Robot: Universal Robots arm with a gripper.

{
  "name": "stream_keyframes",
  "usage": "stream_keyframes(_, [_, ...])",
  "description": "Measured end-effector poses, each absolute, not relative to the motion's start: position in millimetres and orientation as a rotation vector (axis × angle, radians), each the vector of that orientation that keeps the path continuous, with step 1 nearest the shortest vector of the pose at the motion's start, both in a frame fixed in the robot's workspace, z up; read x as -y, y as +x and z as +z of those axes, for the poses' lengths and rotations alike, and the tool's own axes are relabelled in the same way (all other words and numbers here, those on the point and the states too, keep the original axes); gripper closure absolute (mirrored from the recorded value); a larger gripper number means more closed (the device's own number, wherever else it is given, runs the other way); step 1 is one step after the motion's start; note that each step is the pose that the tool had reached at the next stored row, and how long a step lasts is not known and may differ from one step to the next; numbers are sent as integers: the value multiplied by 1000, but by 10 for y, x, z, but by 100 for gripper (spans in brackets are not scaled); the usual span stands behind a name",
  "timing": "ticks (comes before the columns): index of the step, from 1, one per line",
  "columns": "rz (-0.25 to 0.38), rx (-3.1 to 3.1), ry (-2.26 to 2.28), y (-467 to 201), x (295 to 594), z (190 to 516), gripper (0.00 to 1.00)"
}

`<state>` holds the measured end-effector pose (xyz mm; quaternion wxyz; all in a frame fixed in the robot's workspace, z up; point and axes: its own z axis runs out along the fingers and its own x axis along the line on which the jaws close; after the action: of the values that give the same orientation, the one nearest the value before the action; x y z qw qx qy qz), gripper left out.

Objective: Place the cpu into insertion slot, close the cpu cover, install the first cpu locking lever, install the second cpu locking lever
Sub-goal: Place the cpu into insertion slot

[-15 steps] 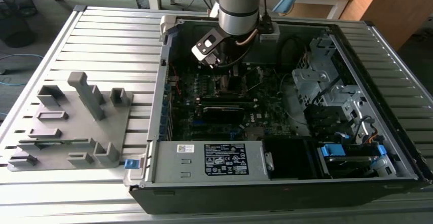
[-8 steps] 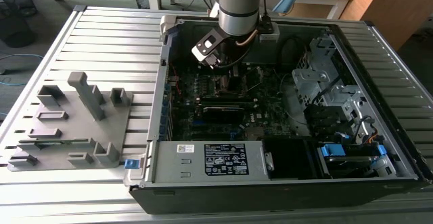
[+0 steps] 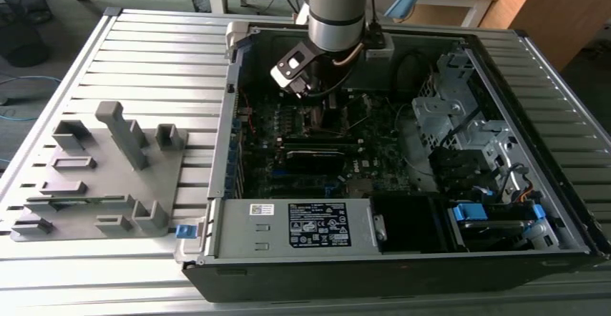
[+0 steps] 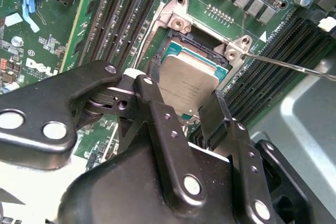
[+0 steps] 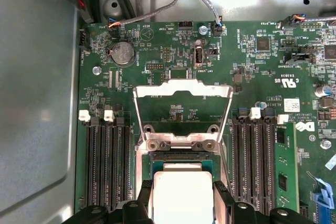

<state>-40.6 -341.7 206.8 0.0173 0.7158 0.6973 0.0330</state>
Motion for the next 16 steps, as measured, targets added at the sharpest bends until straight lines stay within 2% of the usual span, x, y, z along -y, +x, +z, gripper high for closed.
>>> stream_keyframes(16, [103,-2167,2224,-406,3413,1990,46])
